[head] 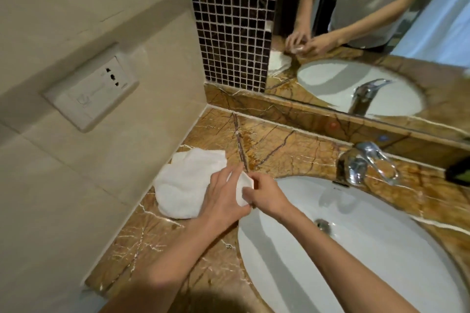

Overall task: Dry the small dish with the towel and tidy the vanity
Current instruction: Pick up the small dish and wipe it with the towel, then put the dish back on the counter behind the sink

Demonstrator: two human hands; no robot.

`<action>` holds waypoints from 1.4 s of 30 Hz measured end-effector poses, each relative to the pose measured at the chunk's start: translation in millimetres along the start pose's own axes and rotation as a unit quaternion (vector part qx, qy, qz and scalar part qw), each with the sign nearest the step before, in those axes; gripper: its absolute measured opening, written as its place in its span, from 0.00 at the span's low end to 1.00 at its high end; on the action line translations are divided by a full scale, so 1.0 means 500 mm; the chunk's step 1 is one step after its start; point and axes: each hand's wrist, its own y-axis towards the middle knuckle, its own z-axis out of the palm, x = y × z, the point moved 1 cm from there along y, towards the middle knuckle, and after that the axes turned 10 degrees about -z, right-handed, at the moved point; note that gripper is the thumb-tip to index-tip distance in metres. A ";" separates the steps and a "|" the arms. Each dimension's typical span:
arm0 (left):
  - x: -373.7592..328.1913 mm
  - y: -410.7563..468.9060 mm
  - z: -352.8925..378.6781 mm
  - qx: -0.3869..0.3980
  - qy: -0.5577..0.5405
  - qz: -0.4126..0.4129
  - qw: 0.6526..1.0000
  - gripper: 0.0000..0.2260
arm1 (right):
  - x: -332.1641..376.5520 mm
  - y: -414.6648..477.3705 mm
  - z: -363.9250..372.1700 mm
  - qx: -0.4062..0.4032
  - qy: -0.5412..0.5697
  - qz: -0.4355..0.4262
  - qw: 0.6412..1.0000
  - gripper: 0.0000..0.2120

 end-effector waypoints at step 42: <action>-0.732 -0.061 0.523 0.148 -0.262 -0.150 0.942 0.13 | -0.447 -0.440 -0.714 -0.298 0.075 0.224 0.925 0.12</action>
